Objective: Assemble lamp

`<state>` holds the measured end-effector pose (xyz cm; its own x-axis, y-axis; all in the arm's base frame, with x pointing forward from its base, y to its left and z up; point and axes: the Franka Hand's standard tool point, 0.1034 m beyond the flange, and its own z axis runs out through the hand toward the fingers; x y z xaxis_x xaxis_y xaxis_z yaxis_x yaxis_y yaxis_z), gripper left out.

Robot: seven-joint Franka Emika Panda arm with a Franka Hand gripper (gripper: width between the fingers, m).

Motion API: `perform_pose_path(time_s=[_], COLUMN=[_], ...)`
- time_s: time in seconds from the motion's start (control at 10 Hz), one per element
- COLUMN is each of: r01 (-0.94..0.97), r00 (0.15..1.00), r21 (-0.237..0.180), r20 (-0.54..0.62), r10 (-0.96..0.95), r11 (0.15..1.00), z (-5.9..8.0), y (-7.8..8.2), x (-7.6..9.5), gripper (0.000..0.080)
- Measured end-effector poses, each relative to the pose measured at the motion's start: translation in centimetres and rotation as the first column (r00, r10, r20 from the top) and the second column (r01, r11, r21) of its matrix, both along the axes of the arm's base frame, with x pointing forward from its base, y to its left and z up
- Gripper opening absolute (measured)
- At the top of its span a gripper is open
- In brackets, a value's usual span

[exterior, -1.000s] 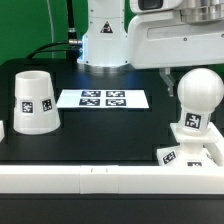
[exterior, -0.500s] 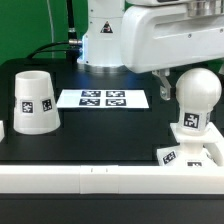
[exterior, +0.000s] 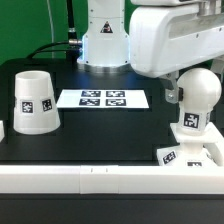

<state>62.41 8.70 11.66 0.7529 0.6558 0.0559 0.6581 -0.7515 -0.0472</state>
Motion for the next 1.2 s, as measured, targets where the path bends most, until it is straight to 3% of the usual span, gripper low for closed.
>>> perform_pose_path(time_s=[0.3,0.7,1.2], r01=[-0.305,-0.528,-0.811], r00=[0.952,0.848,0.579], r21=[-0.053,-0.069,-0.104], r20=[0.015,0.011,-0.011], r10=[0.306,0.530,0.815], r11=[0.951,0.847,0.575], z=[0.2,0.2,0.0], y=[0.4,2.0,1.5], x=[0.1,0.4,0.5], gripper=[0.0699,0.0699,0.0699])
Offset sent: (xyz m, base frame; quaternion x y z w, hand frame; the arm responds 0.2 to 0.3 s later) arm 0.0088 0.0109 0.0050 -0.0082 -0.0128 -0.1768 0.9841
